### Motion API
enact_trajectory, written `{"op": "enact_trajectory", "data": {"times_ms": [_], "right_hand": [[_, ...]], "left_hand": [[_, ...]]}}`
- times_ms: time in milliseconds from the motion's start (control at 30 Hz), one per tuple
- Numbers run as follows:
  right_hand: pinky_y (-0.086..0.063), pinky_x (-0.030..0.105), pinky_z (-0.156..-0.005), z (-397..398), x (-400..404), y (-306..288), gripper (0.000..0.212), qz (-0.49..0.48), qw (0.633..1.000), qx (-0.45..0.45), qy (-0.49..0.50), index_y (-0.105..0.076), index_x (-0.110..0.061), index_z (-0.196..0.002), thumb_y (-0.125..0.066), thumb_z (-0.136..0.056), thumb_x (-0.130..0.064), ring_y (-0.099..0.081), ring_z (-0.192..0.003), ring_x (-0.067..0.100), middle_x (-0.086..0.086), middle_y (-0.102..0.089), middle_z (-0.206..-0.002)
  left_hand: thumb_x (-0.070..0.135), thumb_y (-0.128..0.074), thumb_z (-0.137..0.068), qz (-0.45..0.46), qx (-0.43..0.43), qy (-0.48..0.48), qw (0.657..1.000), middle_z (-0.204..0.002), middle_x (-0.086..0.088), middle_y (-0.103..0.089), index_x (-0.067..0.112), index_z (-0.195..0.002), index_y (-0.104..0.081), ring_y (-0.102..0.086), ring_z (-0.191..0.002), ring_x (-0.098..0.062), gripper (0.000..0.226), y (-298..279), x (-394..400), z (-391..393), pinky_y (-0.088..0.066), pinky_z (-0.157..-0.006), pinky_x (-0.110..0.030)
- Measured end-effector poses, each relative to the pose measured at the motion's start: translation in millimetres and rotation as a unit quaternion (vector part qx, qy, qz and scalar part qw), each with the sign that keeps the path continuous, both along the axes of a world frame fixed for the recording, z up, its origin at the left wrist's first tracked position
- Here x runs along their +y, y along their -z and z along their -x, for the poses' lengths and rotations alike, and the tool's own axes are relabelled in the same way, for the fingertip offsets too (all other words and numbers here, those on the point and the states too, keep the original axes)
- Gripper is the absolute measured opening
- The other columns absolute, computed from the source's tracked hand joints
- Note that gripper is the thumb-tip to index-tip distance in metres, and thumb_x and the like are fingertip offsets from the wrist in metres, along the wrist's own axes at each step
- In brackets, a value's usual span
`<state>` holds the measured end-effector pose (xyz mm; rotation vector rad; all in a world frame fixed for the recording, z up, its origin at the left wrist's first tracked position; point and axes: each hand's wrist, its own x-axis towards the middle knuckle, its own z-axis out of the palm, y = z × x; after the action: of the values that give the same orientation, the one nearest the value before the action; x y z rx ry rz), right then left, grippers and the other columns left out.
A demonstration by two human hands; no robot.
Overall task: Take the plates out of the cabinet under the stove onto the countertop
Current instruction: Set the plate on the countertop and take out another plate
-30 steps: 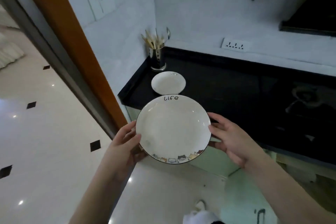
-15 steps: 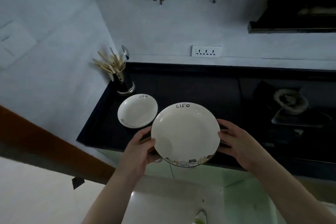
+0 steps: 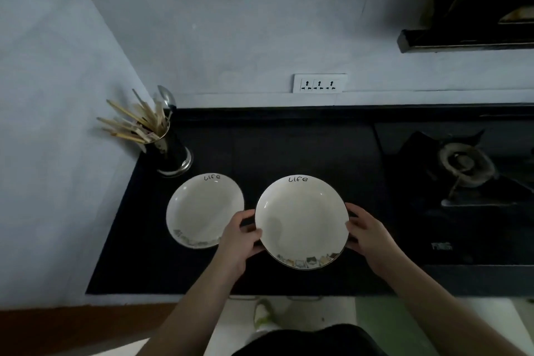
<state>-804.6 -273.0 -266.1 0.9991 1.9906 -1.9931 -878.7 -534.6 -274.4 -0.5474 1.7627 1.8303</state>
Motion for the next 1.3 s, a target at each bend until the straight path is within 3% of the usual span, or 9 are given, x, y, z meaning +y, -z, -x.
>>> {"op": "enact_trajectory", "data": {"times_ms": [167,300,433,633,867,967,1100,1300], "right_hand": [[-0.054,0.02,-0.051,27,-4,19,0.038,-0.047,0.997,-0.049,0.037,-0.056,-0.035,-0.125,-0.055,-0.096,-0.011,-0.07,-0.077,0.008,-0.011,-0.067,-0.098],[-0.055,0.022,-0.056,33,3,36,0.042,-0.076,0.993,-0.082,0.044,-0.051,-0.035,-0.132,-0.056,-0.095,-0.017,-0.069,-0.085,0.008,-0.013,-0.068,-0.1],[-0.055,0.023,-0.058,36,15,45,0.041,-0.066,0.993,-0.093,0.041,-0.053,-0.034,-0.131,-0.057,-0.095,-0.017,-0.07,-0.086,0.009,-0.011,-0.069,-0.102],[-0.06,0.035,-0.072,47,35,52,0.041,-0.073,0.993,-0.093,0.029,-0.052,-0.029,-0.133,-0.057,-0.095,-0.013,-0.068,-0.095,0.016,-0.004,-0.067,-0.108],[-0.058,0.03,-0.068,51,59,62,0.041,-0.078,0.992,-0.097,0.009,-0.051,-0.029,-0.134,-0.055,-0.096,-0.011,-0.066,-0.09,0.011,-0.009,-0.065,-0.101],[-0.057,0.027,-0.065,50,67,64,0.039,-0.091,0.992,-0.09,-0.008,-0.053,-0.03,-0.131,-0.054,-0.096,-0.012,-0.066,-0.088,0.008,-0.013,-0.065,-0.098],[-0.058,0.031,-0.072,51,73,65,0.042,-0.122,0.989,-0.082,-0.023,-0.054,-0.028,-0.132,-0.058,-0.094,-0.012,-0.064,-0.091,0.011,-0.013,-0.061,-0.102],[-0.058,0.038,-0.082,41,93,68,0.042,-0.15,0.986,-0.07,-0.021,-0.054,-0.028,-0.132,-0.059,-0.094,-0.013,-0.062,-0.097,0.014,-0.007,-0.062,-0.113]], "left_hand": [[-0.006,-0.062,-0.085,0.026,-0.011,0.046,0.999,-0.11,-0.003,-0.067,0.025,-0.115,-0.055,-0.071,-0.092,-0.019,0.044,23,6,32,-0.06,-0.063,-0.031],[-0.005,-0.062,-0.084,0.083,0.001,0.072,0.994,-0.109,0.004,-0.063,0.033,-0.102,-0.053,-0.065,-0.094,-0.016,0.044,34,23,35,-0.059,-0.059,-0.026],[-0.005,-0.065,-0.084,0.088,-0.031,0.081,0.992,-0.108,0.006,-0.059,0.033,-0.103,-0.053,-0.064,-0.091,-0.013,0.044,39,35,44,-0.055,-0.052,-0.02],[-0.001,-0.068,-0.085,0.12,-0.043,0.074,0.989,-0.111,0.006,-0.059,0.029,-0.113,-0.053,-0.064,-0.094,-0.015,0.044,43,60,47,-0.059,-0.065,-0.03],[0.001,-0.069,-0.085,0.142,-0.027,0.063,0.987,-0.106,0.01,-0.057,0.034,-0.108,-0.051,-0.063,-0.094,-0.013,0.044,46,81,46,-0.057,-0.064,-0.028],[0.0,-0.068,-0.085,0.167,-0.016,0.073,0.983,-0.111,0.007,-0.058,0.032,-0.113,-0.05,-0.062,-0.099,-0.015,0.045,48,87,45,-0.06,-0.078,-0.038],[0.0,-0.068,-0.084,0.212,-0.004,0.092,0.973,-0.111,0.006,-0.061,0.031,-0.114,-0.051,-0.061,-0.103,-0.017,0.046,50,92,47,-0.056,-0.091,-0.046],[0.003,-0.068,-0.086,0.188,-0.002,0.102,0.977,-0.114,0.007,-0.06,0.032,-0.116,-0.051,-0.063,-0.1,-0.014,0.045,51,109,42,-0.059,-0.083,-0.04]]}}
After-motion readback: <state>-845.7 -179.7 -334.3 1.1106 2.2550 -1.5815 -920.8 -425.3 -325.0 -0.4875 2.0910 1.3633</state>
